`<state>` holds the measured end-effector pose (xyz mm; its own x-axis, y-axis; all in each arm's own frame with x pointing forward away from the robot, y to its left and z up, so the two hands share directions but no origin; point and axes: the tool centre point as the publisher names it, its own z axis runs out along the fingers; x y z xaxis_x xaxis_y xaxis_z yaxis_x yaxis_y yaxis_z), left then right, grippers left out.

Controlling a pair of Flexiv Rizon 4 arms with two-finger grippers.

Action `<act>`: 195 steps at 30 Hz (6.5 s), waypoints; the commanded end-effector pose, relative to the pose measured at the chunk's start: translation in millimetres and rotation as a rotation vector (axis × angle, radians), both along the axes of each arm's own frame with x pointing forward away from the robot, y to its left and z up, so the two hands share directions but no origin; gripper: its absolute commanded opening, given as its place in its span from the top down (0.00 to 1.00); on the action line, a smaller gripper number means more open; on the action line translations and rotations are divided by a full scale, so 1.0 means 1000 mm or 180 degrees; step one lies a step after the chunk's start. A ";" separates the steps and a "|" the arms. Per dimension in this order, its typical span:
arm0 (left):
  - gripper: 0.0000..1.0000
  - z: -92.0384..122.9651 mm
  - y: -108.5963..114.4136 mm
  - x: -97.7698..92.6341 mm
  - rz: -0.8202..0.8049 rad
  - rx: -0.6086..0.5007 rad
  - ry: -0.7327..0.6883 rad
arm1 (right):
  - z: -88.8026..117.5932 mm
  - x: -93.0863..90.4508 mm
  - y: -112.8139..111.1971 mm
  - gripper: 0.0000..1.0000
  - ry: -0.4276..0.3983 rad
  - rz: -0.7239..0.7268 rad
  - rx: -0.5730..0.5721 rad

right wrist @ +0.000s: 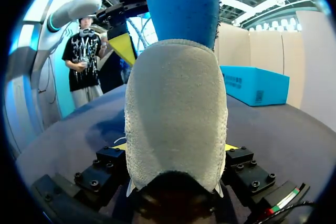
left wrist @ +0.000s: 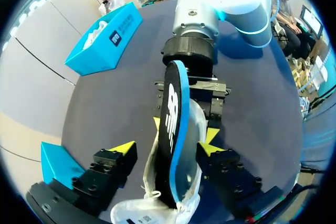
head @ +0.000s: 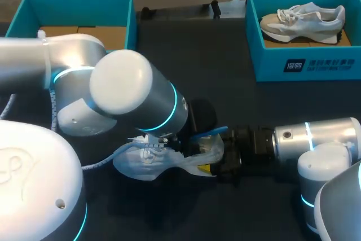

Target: Take the shoe out of the shoebox, open the shoe tongue, remove and reinsert the insole, then place the shoe into the shoebox

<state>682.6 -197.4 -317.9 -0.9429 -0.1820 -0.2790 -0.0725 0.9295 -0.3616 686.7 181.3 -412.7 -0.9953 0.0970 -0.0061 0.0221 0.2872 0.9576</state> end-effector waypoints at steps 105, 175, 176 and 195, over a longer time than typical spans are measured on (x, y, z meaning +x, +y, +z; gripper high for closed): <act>1.00 0.405 -0.029 -0.067 -0.1784 -0.3069 0.0037 | 0.002 0.000 0.002 1.00 0.0004 -0.0001 -0.0018; 1.00 0.411 0.030 -0.104 -0.1362 -0.3811 0.0366 | 0.048 -0.002 -0.036 0.00 0.0060 0.0122 -0.1685; 1.00 0.411 0.030 -0.104 -0.1362 -0.3811 0.0366 | 0.051 -0.003 -0.036 0.00 0.0087 0.0140 -0.1832; 1.00 0.411 0.030 -0.104 -0.1362 -0.3811 0.0366 | 0.096 -0.009 -0.029 0.00 0.0328 0.0184 -0.3703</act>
<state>578.7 -166.3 94.1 -0.9961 0.0603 -0.0642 0.0635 -0.0132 -0.9979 678.1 148.5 -323.7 -0.9990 0.0418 0.0149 0.0413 0.7493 0.6609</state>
